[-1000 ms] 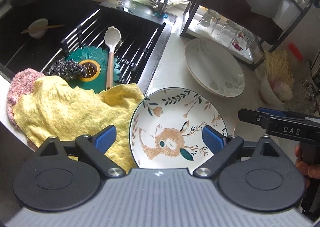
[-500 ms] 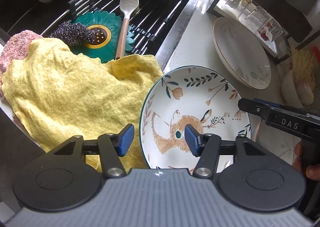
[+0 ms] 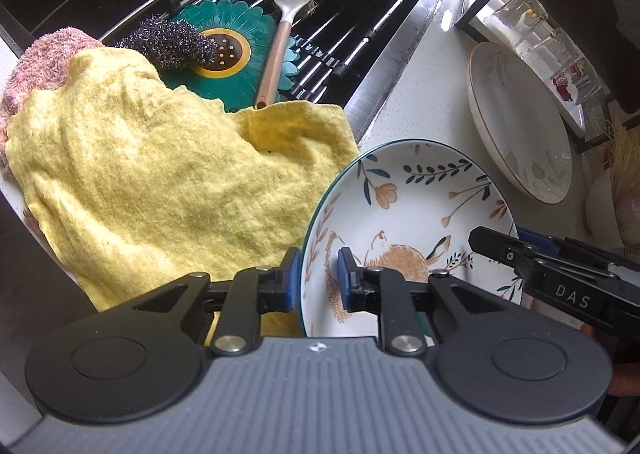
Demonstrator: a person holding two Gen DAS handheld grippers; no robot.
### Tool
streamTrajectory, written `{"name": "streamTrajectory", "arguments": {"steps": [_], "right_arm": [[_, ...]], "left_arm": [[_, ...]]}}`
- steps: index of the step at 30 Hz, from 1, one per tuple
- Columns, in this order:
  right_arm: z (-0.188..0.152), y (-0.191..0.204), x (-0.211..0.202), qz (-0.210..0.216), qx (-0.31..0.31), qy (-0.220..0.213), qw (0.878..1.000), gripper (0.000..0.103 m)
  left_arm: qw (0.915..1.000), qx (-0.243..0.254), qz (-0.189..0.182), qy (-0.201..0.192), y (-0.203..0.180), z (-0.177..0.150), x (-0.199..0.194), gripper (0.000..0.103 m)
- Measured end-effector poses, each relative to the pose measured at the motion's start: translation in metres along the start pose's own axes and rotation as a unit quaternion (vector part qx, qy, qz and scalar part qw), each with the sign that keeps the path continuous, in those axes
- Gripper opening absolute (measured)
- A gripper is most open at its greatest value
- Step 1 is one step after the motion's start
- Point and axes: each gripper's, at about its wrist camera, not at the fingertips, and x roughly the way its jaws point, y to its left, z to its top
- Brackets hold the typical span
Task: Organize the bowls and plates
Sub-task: 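Close the left gripper on the floral plate's rim, then lift the floral plate with the left gripper toward the leaf-print plate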
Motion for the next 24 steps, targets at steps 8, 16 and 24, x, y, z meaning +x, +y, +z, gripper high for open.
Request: {"name": "streamTrajectory", "arguments": {"steps": [8, 16, 24], "right_arm": [[0.0, 0.0, 0.002, 0.006, 0.002, -0.012, 1.0, 0.036], [0.004, -0.006, -0.001, 0.02, 0.011, -0.008, 1.0, 0.036], [0.006, -0.001, -0.016, 0.015, 0.014, -0.022, 1.0, 0.036]], "left_arm": [[0.9999, 0.006, 0.006, -0.014, -0.002, -0.005, -0.003, 0.021], [0.9995, -0.003, -0.002, -0.031, -0.002, -0.005, -0.014, 0.019], [0.9976, 0.019, 0.001, -0.066, -0.015, 0.005, -0.036, 0.019]]}}
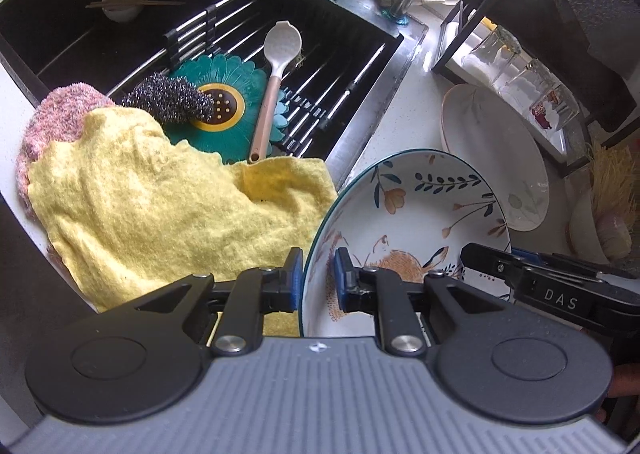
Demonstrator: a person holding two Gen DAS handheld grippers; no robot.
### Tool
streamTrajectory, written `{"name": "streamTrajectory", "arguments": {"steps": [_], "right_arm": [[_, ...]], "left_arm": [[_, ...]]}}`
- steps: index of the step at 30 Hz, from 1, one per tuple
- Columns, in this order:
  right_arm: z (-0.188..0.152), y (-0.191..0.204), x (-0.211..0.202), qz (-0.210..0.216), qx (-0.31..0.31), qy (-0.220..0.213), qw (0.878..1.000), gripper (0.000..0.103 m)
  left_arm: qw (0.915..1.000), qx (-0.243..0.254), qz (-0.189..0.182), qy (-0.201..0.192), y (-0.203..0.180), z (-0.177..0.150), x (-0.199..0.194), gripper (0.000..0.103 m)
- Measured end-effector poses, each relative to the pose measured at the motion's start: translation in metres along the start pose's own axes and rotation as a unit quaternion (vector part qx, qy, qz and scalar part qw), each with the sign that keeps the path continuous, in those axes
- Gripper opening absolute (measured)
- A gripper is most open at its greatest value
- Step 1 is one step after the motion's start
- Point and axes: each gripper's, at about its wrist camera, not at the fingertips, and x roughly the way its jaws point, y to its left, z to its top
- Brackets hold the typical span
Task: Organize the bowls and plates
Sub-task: 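Lift the floral plate with the left gripper toward the leaf-print plate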
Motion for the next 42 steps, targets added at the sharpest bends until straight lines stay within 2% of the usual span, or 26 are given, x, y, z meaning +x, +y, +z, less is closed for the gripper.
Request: {"name": "streamTrajectory", "arguments": {"steps": [15, 26, 31, 38, 42], "right_arm": [[0.005, 0.003, -0.044, 0.004, 0.015, -0.039, 0.999, 0.036], [-0.009, -0.013, -0.076, -0.032, 0.045, -0.072, 0.996, 0.036], [-0.023, -0.03, -0.095, -0.06, 0.076, -0.091, 0.991, 0.036], [-0.053, -0.056, -0.121, -0.104, 0.13, -0.114, 0.979, 0.036], [-0.074, -0.07, -0.131, -0.13, 0.153, -0.127, 0.971, 0.036]], "left_arm": [[0.9989, 0.017, -0.031, -0.03, -0.012, 0.003, -0.036, 0.019], [0.9955, 0.051, -0.076, -0.025, -0.04, 0.002, -0.033, 0.019], [0.9906, 0.087, -0.105, -0.014, -0.066, 0.005, -0.029, 0.017], [0.9797, 0.144, -0.139, 0.011, -0.112, -0.001, -0.01, 0.017], [0.9713, 0.181, -0.149, 0.042, -0.137, -0.011, 0.008, 0.018]]}}
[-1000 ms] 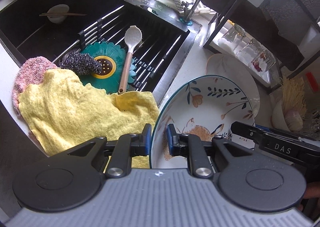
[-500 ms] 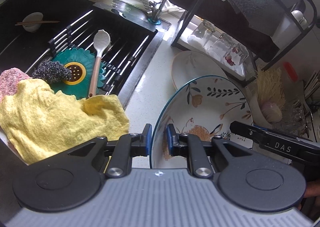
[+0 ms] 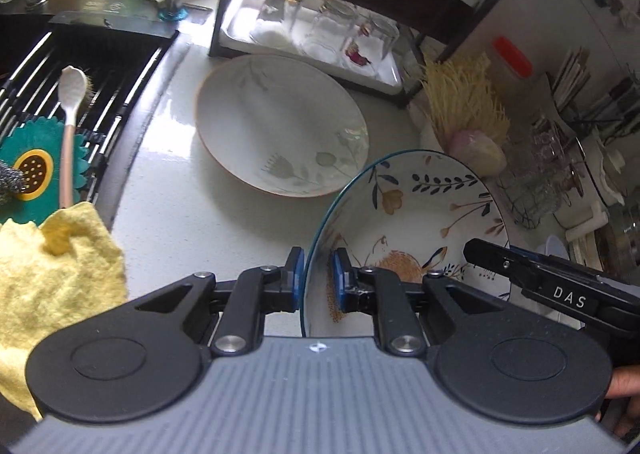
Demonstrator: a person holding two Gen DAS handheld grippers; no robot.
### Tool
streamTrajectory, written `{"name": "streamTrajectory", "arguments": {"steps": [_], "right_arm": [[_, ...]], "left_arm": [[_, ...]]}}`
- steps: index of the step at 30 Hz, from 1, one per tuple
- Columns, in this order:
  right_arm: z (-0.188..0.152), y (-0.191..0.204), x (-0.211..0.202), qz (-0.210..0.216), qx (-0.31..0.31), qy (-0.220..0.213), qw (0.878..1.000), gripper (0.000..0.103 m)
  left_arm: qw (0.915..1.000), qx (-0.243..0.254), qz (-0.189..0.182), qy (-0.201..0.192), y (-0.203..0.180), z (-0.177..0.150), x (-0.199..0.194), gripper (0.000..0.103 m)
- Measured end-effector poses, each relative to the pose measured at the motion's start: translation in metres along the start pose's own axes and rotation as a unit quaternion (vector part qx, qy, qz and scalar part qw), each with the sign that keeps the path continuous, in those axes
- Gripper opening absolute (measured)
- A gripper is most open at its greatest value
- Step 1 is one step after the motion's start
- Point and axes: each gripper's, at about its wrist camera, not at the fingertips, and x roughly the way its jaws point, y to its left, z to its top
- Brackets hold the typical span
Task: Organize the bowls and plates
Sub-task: 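Lift the floral plate with the left gripper toward the leaf-print plate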
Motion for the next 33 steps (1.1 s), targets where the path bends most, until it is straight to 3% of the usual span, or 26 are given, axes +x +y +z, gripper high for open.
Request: {"name": "streamTrajectory", "arguments": {"steps": [10, 18, 23, 29, 33], "right_arm": [[-0.031, -0.039, -0.013, -0.058, 0.066, -0.006, 0.996, 0.036], [-0.037, -0.043, 0.01, -0.065, 0.083, 0.015, 0.994, 0.036], [-0.035, -0.038, 0.02, -0.086, 0.067, 0.021, 0.994, 0.036], [-0.036, -0.041, 0.022, -0.09, 0.073, 0.017, 0.993, 0.036], [-0.036, -0.039, 0.024, -0.098, 0.069, 0.01, 0.993, 0.036]], "left_arm": [[0.9961, 0.048, -0.027, 0.069, -0.034, 0.001, 0.045, 0.018], [0.9919, 0.051, -0.005, 0.116, -0.032, 0.004, 0.074, 0.019], [0.9881, 0.092, 0.004, 0.123, -0.038, 0.005, 0.077, 0.019], [0.9865, 0.097, 0.001, 0.132, -0.039, 0.012, 0.083, 0.019], [0.9854, 0.096, -0.008, 0.141, -0.041, 0.015, 0.084, 0.029]]}}
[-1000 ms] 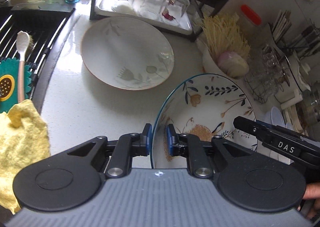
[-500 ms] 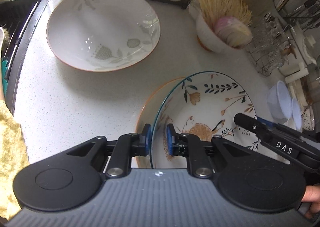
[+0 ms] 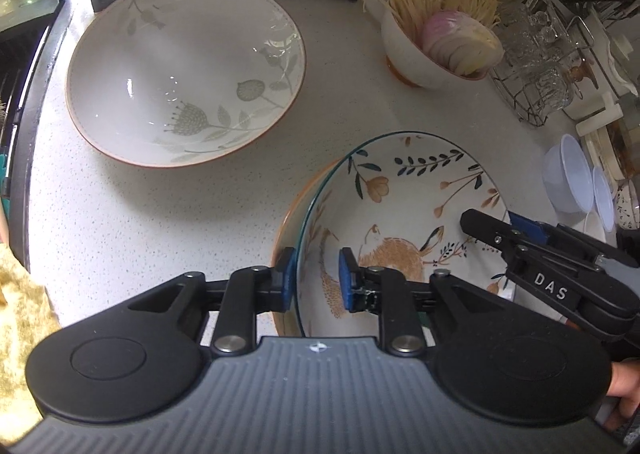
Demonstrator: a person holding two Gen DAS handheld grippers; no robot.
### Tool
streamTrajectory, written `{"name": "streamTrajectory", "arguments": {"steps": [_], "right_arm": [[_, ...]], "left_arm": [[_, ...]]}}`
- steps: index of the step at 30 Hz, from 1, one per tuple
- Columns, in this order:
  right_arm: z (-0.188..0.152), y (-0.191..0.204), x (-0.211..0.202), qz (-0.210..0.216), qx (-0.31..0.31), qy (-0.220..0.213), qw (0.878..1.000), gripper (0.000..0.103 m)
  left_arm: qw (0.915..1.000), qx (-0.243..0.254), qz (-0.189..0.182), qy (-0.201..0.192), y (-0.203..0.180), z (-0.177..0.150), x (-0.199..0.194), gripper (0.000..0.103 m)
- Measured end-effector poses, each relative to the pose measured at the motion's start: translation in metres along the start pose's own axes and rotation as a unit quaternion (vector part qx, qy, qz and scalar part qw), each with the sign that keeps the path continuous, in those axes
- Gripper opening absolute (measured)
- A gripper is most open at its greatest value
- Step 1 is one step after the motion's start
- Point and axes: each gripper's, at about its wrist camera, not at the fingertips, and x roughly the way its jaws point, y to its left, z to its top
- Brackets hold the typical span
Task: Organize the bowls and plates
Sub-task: 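Lift the floral plate with the left gripper toward the leaf-print plate, then lower the floral plate onto the counter and open the left gripper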
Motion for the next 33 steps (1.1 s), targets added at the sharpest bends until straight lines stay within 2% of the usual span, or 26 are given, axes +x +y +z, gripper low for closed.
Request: {"name": "streamTrajectory", "arguments": {"steps": [5, 8, 12, 13, 19, 26, 33], "right_arm": [[0.003, 0.0, 0.004, 0.003, 0.003, 0.006, 1.0, 0.036], [0.002, -0.003, 0.004, 0.013, 0.007, 0.012, 1.0, 0.035], [-0.002, -0.003, 0.005, 0.021, 0.005, 0.018, 1.0, 0.036], [-0.002, -0.003, 0.005, 0.023, 0.004, 0.017, 1.0, 0.036], [-0.004, -0.006, -0.004, 0.018, 0.016, 0.001, 1.0, 0.036], [-0.001, -0.009, -0.029, 0.019, 0.024, -0.024, 0.999, 0.036], [0.01, 0.001, -0.074, 0.029, 0.016, -0.07, 0.997, 0.036]], "left_arm": [[1.0, 0.004, 0.007, 0.002, -0.005, -0.001, -0.003, 0.033], [0.9999, -0.011, 0.004, 0.003, -0.005, 0.0, -0.005, 0.039], [0.9999, -0.015, -0.006, -0.003, -0.007, -0.003, -0.012, 0.06], [0.9998, -0.018, -0.01, 0.0, -0.007, -0.002, -0.013, 0.062], [0.9981, -0.059, -0.013, -0.013, 0.001, -0.005, -0.019, 0.063], [0.9957, -0.055, 0.02, -0.071, 0.005, -0.01, -0.05, 0.063], [0.9909, -0.027, 0.029, -0.128, -0.01, -0.021, -0.092, 0.063]]}}
